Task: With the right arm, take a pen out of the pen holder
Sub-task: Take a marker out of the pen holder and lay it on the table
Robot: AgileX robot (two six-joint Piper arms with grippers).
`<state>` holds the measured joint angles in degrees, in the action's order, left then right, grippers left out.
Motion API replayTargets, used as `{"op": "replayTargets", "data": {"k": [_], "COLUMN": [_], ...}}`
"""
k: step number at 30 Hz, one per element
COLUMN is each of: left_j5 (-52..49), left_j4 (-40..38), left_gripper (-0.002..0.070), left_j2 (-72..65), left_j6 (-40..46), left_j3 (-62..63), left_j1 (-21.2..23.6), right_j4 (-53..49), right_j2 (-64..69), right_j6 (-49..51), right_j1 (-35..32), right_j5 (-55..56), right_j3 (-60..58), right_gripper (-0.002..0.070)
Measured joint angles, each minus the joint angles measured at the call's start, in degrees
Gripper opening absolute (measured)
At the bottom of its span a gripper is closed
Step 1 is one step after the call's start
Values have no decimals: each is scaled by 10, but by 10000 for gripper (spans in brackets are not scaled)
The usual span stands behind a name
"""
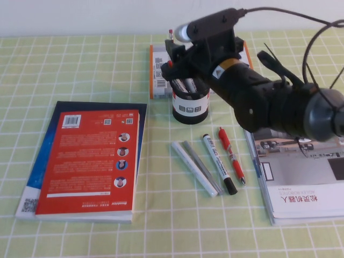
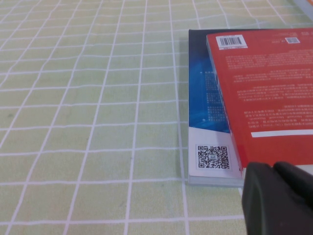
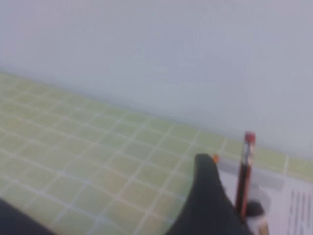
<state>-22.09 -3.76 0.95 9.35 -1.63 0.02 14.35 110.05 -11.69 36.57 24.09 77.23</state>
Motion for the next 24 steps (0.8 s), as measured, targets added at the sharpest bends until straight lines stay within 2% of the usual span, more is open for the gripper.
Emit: {"op": "replayTargets", "data": {"k": [2,3,5,24], "left_j5": [0,0,0,0], "left_j4": [0,0,0,0], "left_gripper": [-5,-5,-5,-5], "left_j2": [0,0,0,0], "left_j6": [0,0,0,0], "left_j3": [0,0,0,0], "left_j1": [0,0,0,0], "right_j4": [-7,-12,-12,15], "right_j2": [11,58,71,118], "right_j6": [8,12,13,13], "right_j1": [0,0,0,-7], "right_j5": [1,-18,-26,-34], "right_j3": [24,102,121,154], "right_gripper": [387,387,387,369]}}
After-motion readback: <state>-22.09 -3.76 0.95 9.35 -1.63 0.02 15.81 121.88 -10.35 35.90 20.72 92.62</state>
